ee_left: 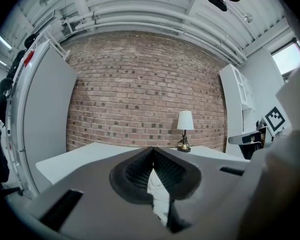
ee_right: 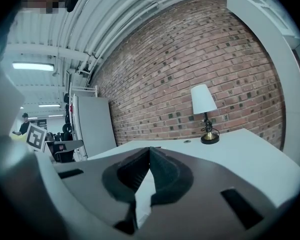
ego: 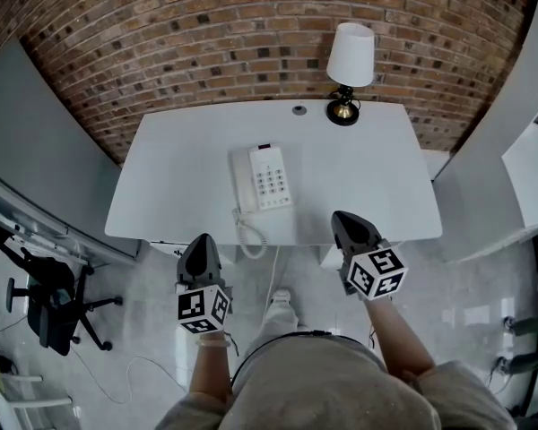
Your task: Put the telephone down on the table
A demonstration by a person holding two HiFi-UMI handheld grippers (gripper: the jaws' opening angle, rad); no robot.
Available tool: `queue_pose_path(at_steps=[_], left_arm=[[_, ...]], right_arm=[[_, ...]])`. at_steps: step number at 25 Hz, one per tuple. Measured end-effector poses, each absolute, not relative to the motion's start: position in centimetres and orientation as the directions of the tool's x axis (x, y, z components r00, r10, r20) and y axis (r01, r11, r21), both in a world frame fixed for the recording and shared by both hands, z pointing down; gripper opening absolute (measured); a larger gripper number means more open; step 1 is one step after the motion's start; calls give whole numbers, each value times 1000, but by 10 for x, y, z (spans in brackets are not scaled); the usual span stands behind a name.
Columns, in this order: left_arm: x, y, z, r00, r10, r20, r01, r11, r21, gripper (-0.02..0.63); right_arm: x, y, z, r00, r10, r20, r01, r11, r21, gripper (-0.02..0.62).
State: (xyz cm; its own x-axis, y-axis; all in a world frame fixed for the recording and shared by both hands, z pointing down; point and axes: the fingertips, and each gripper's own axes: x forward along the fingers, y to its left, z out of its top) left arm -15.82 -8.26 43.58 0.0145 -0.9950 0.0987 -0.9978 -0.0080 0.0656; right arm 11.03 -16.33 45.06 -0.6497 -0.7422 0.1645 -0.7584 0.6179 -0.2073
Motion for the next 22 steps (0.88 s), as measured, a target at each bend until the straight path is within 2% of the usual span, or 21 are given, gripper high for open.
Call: queue_pose_path(at_steps=[22], left_arm=[[-155, -75, 422, -25, -998, 52, -999, 26, 32, 6]], right_arm=[[117, -158, 450, -647, -745, 160, -762, 627, -163, 5]])
